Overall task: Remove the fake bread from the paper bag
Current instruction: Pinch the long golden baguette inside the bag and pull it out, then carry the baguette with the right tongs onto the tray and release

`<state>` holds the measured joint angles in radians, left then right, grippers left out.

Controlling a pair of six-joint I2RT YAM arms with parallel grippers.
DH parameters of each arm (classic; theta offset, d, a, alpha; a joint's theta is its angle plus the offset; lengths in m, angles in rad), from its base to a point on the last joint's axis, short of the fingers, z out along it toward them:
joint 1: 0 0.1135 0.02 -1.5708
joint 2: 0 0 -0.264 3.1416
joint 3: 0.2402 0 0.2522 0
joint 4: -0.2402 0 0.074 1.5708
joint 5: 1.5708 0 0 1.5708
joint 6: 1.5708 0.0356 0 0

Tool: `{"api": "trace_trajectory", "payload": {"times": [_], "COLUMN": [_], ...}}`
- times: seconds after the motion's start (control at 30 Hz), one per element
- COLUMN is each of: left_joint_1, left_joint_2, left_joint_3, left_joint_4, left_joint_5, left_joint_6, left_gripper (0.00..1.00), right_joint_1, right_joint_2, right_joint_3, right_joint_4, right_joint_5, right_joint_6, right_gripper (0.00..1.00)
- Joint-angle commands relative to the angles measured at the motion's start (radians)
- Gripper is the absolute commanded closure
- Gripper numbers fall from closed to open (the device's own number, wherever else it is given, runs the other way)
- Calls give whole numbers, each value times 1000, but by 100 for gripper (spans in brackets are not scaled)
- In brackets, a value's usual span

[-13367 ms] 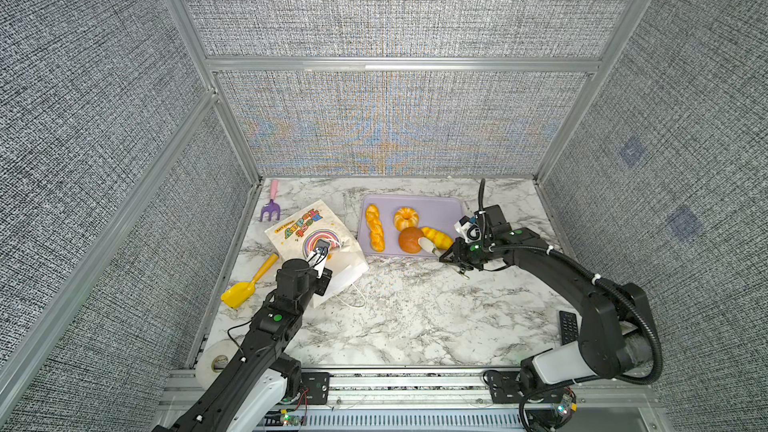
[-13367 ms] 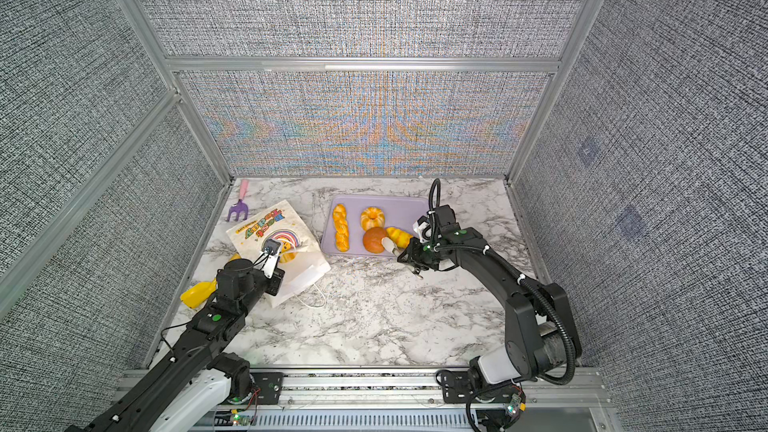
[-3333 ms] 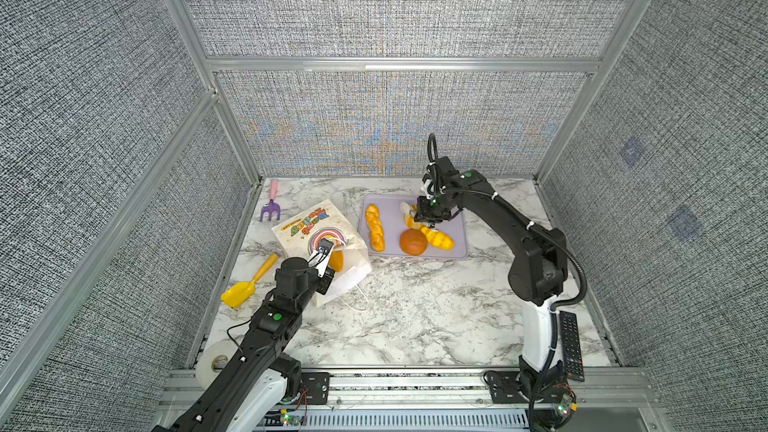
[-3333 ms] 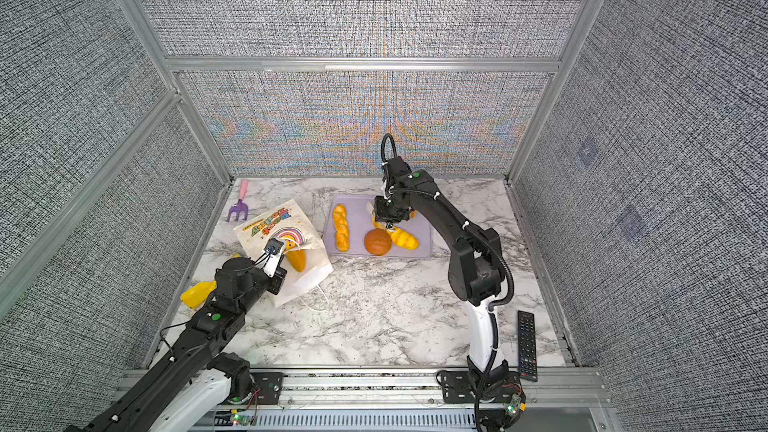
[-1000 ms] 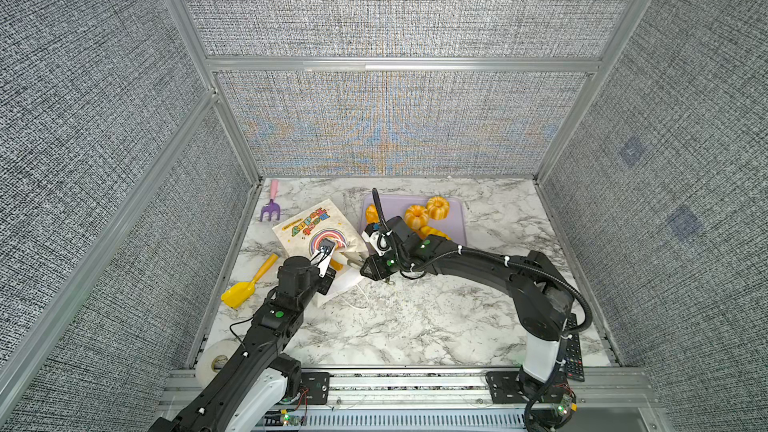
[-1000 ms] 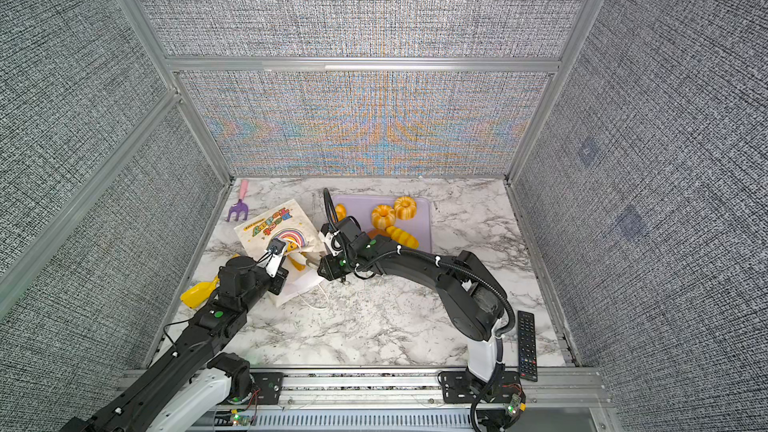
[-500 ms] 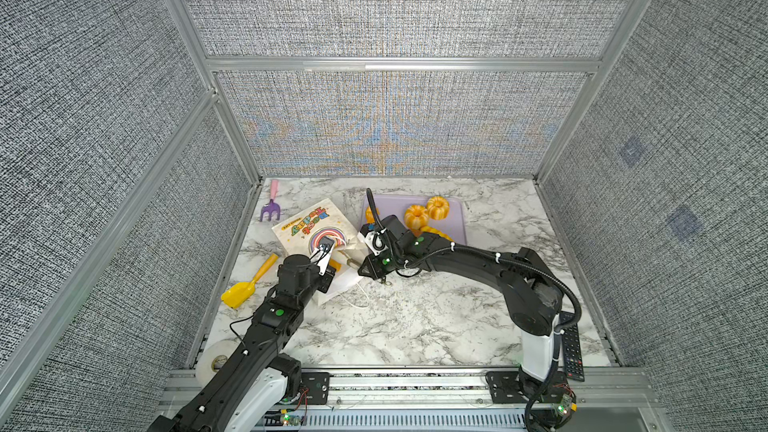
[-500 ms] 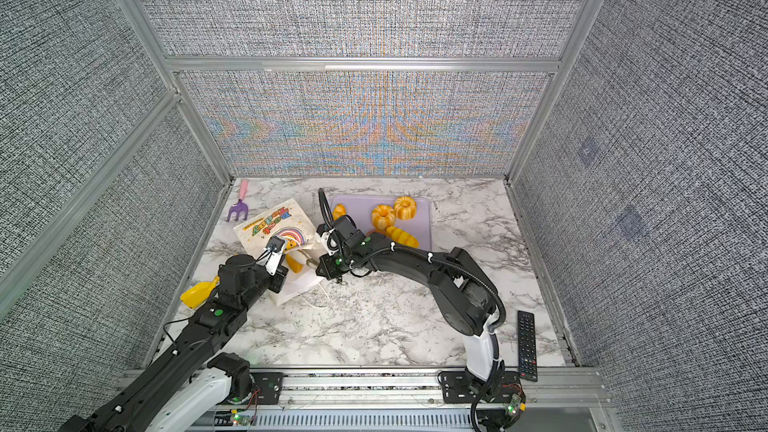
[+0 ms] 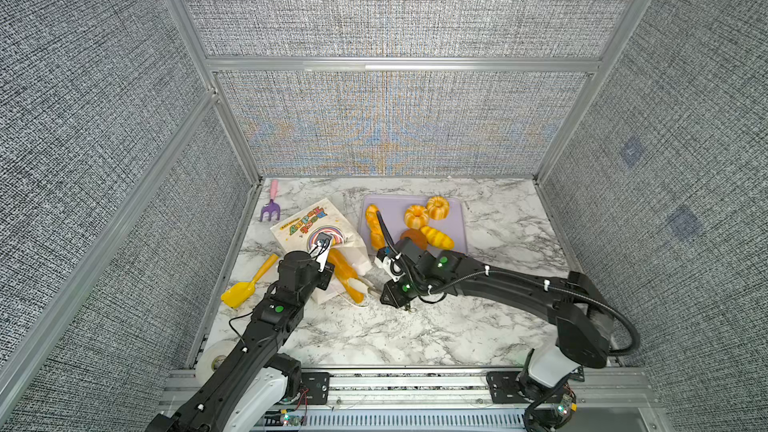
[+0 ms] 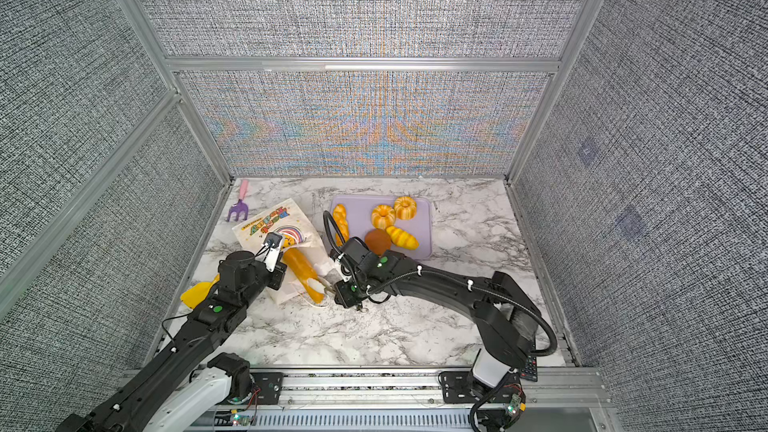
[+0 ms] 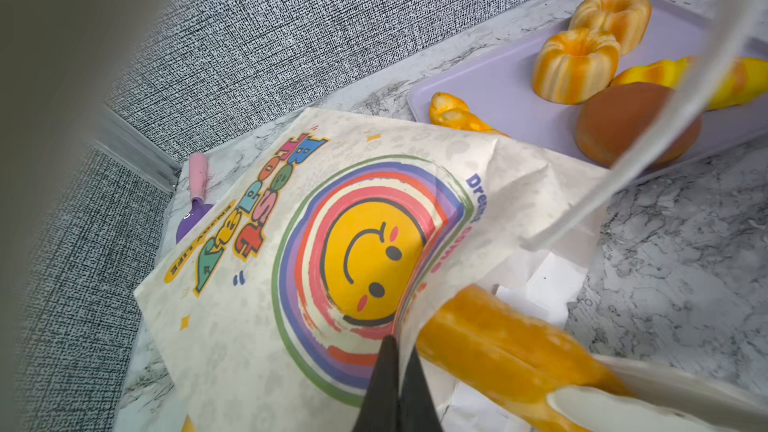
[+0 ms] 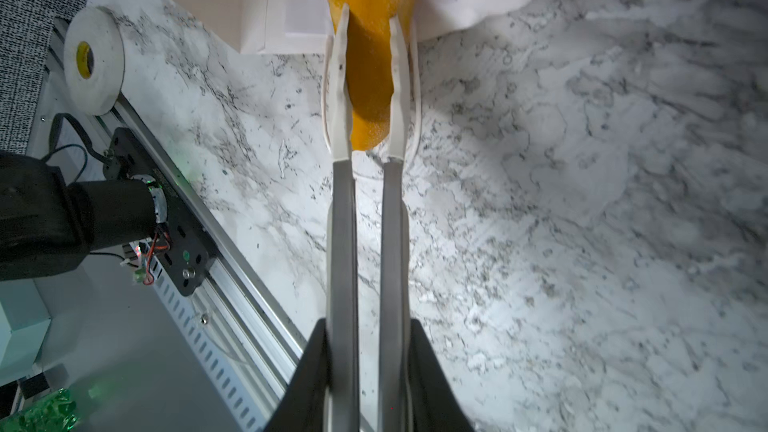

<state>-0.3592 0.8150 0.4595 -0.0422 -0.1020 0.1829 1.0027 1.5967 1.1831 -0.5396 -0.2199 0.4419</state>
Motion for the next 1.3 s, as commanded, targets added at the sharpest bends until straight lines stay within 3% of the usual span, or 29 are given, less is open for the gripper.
{"api": "trace_trajectory", "payload": {"times": [0.0,0.33,0.6,0.8,0.93,1.27], "left_joint_1": [1,0,0,0,1,1], "left_joint_2": [0,2,-5,-3,-11,-37], "left_joint_3": [-5,-13,-18,-18,-19,-27], "left_joint_4": [11,32,41,44,33,31], "left_joint_5": [-24,-57,-73,-60,-50,-37], "left_joint_6": [-27,-70,-81,-83,-88,-80], "left_gripper": [100,100,100,100,100,100], "right_joint_1": [20,63,69,49,-40,-264], "right_joint_2": [-81,-358,-683,-862,-790,-447], "right_joint_3": [-52,-182,-250,-229,-149,-30], "right_joint_4": [-29,-120,-248,-254,-288,-148], "right_joint_5": [17,25,47,258,319,153], "right_joint_6": [62,187,336,464,471,389], "right_gripper": [100,100,100,100,100,100]}}
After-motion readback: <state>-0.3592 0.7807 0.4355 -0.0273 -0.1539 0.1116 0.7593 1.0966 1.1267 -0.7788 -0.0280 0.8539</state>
